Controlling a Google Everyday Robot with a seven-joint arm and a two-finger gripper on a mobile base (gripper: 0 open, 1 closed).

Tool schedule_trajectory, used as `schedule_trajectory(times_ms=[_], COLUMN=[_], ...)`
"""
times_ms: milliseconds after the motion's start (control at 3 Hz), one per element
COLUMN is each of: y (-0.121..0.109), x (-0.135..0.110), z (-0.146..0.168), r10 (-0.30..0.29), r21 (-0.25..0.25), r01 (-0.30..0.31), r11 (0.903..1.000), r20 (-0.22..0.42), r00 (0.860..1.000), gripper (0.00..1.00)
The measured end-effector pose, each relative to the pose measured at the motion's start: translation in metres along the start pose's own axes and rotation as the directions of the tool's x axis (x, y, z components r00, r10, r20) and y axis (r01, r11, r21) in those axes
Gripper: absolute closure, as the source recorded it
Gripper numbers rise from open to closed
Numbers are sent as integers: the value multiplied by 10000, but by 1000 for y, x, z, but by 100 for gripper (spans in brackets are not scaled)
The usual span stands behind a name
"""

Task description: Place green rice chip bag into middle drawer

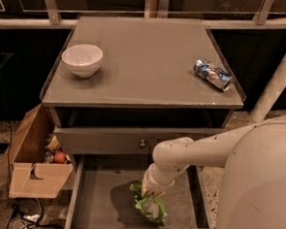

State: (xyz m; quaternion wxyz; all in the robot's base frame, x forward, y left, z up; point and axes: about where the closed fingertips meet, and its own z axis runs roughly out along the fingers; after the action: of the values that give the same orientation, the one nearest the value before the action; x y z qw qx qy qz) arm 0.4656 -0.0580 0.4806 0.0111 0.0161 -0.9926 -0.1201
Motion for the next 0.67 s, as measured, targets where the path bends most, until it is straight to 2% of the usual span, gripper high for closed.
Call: schedule_trajectory(times_ms=[333, 667], y=[-1, 6], x=[6, 13], z=[10, 16], r10=[175, 100], r21=[44, -9], r01=[-173, -101], r11=[9998, 9999], r20=[-299, -599], r00=[9994, 9982], gripper=[100, 100])
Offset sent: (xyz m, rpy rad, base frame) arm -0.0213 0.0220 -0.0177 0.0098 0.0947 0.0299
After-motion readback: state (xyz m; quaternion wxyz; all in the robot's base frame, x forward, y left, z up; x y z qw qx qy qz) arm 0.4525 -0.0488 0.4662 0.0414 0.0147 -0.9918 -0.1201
